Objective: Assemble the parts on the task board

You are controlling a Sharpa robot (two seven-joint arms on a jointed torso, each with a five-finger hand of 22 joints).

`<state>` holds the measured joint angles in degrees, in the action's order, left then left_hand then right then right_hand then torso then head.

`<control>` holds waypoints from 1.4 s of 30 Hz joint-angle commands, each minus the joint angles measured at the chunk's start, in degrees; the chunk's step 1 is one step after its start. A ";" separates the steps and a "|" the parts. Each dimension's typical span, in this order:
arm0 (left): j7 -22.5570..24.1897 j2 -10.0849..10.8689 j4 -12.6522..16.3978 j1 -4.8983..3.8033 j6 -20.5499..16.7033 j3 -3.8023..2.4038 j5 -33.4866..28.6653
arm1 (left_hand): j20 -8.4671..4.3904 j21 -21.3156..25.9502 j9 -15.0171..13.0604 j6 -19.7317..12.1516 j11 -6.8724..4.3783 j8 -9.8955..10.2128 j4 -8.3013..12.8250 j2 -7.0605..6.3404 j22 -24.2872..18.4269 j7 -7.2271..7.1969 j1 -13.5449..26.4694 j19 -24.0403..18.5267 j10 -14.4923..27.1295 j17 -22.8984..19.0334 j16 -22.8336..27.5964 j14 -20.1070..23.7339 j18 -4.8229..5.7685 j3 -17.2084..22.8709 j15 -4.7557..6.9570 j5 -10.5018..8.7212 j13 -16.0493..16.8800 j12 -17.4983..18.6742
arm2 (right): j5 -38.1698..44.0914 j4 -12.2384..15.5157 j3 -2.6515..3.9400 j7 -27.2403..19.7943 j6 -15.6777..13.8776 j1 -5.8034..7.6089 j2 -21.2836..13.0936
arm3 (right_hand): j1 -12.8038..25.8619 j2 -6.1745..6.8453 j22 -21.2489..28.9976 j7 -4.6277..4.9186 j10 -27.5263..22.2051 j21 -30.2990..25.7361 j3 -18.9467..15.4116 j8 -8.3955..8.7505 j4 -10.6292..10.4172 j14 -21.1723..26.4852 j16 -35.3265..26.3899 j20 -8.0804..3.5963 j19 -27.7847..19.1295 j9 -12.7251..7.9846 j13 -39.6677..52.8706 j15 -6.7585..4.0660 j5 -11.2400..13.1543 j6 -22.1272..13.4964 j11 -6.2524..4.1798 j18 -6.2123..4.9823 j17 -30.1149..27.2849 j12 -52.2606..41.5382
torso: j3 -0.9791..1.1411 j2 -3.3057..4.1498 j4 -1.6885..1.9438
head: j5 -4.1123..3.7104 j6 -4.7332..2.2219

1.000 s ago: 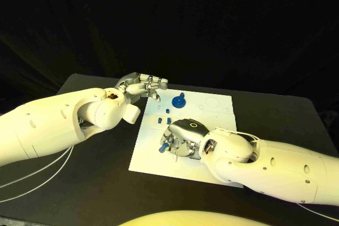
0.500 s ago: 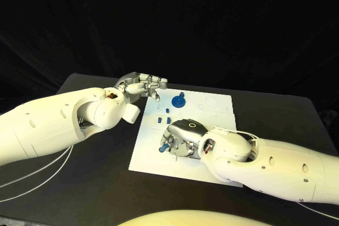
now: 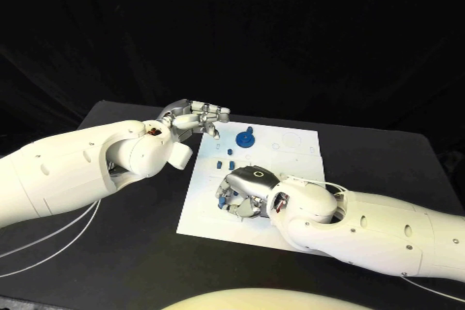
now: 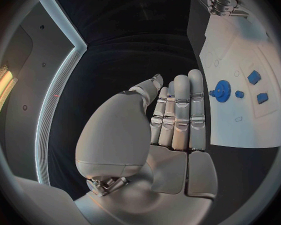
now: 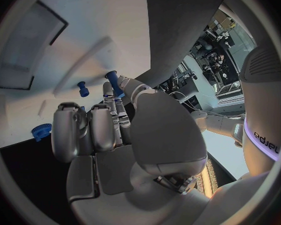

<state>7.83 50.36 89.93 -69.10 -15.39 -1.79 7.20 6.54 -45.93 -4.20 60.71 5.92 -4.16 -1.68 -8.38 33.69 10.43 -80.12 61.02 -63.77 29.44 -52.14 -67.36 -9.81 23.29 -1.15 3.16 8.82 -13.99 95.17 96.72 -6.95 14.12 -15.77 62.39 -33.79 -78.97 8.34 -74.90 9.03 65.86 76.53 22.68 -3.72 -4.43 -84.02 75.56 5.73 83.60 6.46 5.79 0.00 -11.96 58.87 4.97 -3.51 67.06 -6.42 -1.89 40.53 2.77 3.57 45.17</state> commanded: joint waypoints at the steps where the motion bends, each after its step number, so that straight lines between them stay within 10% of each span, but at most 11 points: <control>1: 0.15 -0.05 0.09 -0.04 0.89 -0.03 0.04 | -0.04 0.39 0.07 -0.43 0.08 -0.25 0.00 0.31 -0.09 -0.13 -0.04 0.43 0.33 -0.08 0.31 -0.06 -0.77 -0.31 -0.28 -0.23 0.06 -0.38 | 0.61 0.00 -0.02 0.71 -0.63 -0.04 -0.16 | 0.61 0.17 -9.54 -0.04 -0.07 -0.31 -0.20 0.27 -0.29 -1.59 0.10 0.44 0.19 -0.14 -0.09 0.41 -0.25 -0.60 0.26 0.53 -0.04 0.18 | 0.00 0.03 -0.09 | 0.04 -0.01; 14: 0.01 0.16 0.04 -0.04 1.02 0.01 0.04 | -0.04 0.39 0.07 -0.43 0.08 -0.25 0.00 0.31 -0.09 -0.13 -0.04 0.43 0.33 -0.08 0.31 -0.06 -0.77 -0.31 -0.28 -0.23 0.06 -0.38 | 0.69 4.93 0.23 0.47 -7.24 -0.01 -4.31 | 2.30 1.67 -10.24 -1.08 0.42 0.95 -3.74 0.07 -0.99 -1.64 0.38 -0.06 0.89 -2.37 0.62 -0.40 0.96 -9.70 -0.80 0.77 0.17 -1.40 | 0.05 -0.05 -0.11 | -0.27 -0.20; 20: -0.02 0.32 0.08 -0.04 1.06 0.09 0.03 | -0.04 0.45 0.07 -0.47 0.09 -0.26 -0.02 0.32 -0.14 -0.12 0.01 0.46 0.39 -0.11 0.32 -0.06 -0.77 -0.40 -0.29 -0.23 0.06 -0.42 | -7.20 9.60 0.80 0.45 -9.55 2.04 -11.98 | 2.83 0.60 -10.63 -0.55 4.23 1.60 -6.45 -3.48 -2.27 -1.82 0.81 -0.19 1.28 -0.89 2.33 -0.50 2.43 -2.40 -0.91 0.93 0.67 -4.82 | -0.04 -0.12 -0.09 | -1.85 -0.61; 22: -0.03 0.41 0.17 -0.04 1.06 0.12 0.03 | -0.04 0.45 0.07 -0.47 0.09 -0.26 -0.02 0.32 -0.14 -0.12 0.01 0.46 0.39 -0.11 0.32 -0.06 -0.77 -0.40 -0.29 -0.23 0.06 -0.42 | -10.17 10.27 0.85 1.26 -8.68 2.74 -14.69 | 2.75 0.26 -11.31 -1.72 9.51 3.30 -7.15 -5.59 -2.30 -2.18 1.73 -0.64 2.04 0.10 4.45 -1.39 1.51 1.58 -2.22 1.25 1.96 -8.54 | -0.06 -0.16 -0.22 | -2.71 -0.65; 26: 0.03 0.66 0.40 -0.03 1.00 0.18 0.03 | -0.04 0.45 0.07 -0.47 0.09 -0.26 -0.02 0.32 -0.14 -0.12 0.01 0.46 0.39 -0.11 0.32 -0.06 -0.77 -0.40 -0.29 -0.23 0.06 -0.42 | -14.39 11.47 0.89 3.56 -7.69 3.68 -21.26 | 3.87 -0.57 -13.37 -4.18 14.85 8.51 -10.29 -7.48 -3.11 -3.30 5.17 -2.72 4.30 2.14 26.44 -3.69 -1.22 4.90 -4.98 2.41 6.80 -31.17 | -0.21 -0.28 -0.74 | -4.03 -0.71; 30: 0.07 1.04 0.59 -0.03 0.96 0.33 0.03 | -0.04 0.45 0.07 -0.47 0.09 -0.26 -0.02 0.32 -0.14 -0.12 0.01 0.46 0.39 -0.11 0.32 -0.06 -0.77 -0.40 -0.29 -0.23 0.06 -0.42 | -15.40 13.05 0.74 6.06 -7.90 3.62 -26.43 | 6.31 -1.08 -14.17 -4.12 14.16 10.50 -14.60 -7.90 -5.91 -3.66 7.30 -2.94 5.12 4.62 53.57 -3.41 -2.41 3.81 -4.51 2.84 9.99 -56.28 | -0.12 -0.30 -1.31 | -4.69 -0.66; 42: 0.14 1.31 0.81 -0.01 1.08 0.91 -0.08 | -0.04 0.45 0.07 -0.47 0.09 -0.26 -0.02 0.32 -0.14 -0.12 0.01 0.46 0.39 -0.11 0.32 -0.06 -0.77 -0.40 -0.29 -0.23 0.06 -0.42 | -12.16 15.97 0.12 13.02 -9.17 -0.06 -30.82 | 9.66 -2.38 -14.66 -3.95 14.43 12.01 -23.95 -9.97 -12.23 -4.01 9.04 -2.58 5.77 10.07 67.34 -3.15 -6.90 1.74 -4.29 3.18 12.68 -67.86 | -0.02 -0.44 -2.23 | -5.48 -0.13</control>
<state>7.60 51.73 90.55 -69.09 -15.24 -0.85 7.18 6.54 -45.62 -4.20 60.71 5.92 -4.16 -1.68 -8.38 33.61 10.43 -80.12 61.02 -63.77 29.39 -52.14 -67.36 -9.81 23.30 -1.15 3.16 8.82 -14.21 81.70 112.50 -6.85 23.34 -24.18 62.56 -64.76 -69.88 5.91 -74.92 5.11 79.96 88.37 -0.82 -13.47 -16.49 -83.93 84.44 3.04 84.00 16.33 72.96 -3.40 -18.66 60.99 0.81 -1.24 74.95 -73.97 -1.96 40.12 0.69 -1.74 44.92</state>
